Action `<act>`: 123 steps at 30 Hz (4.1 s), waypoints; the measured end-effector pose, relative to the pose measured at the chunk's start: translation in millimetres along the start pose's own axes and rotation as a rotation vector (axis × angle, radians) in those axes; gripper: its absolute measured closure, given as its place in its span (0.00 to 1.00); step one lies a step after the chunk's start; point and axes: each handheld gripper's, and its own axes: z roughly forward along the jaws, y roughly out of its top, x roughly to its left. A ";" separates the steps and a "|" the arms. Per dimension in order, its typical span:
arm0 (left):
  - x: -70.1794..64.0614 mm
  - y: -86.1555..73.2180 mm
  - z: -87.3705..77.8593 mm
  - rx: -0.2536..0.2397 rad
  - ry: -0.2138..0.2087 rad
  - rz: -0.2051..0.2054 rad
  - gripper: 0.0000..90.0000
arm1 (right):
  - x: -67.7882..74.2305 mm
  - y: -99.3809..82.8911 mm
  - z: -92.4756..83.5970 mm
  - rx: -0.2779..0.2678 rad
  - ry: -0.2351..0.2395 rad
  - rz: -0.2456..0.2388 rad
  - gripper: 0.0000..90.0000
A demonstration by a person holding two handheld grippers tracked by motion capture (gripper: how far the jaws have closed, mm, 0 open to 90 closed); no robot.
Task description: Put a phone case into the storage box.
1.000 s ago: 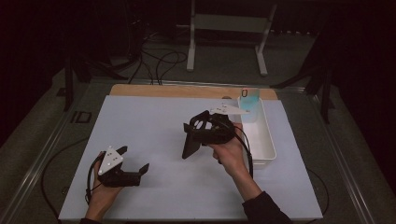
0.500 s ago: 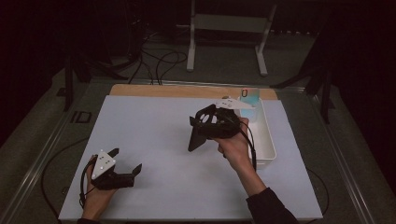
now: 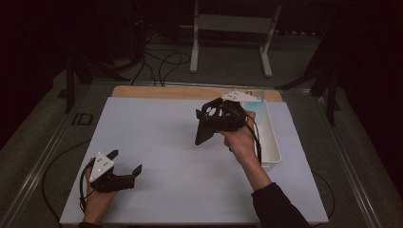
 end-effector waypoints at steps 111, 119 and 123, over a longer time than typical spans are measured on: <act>-2.8 0.2 -1.3 -0.016 0.010 0.001 0.00 | -92.3 43.1 9.7 -0.011 -0.332 0.022 0.16; -3.0 0.1 -1.4 -0.018 0.010 -0.001 0.00 | -101.4 44.2 6.0 -0.009 -0.360 0.036 0.16; -3.2 0.1 -1.0 -0.017 0.009 0.000 0.00 | -107.0 43.5 3.9 -0.006 -0.375 0.045 0.16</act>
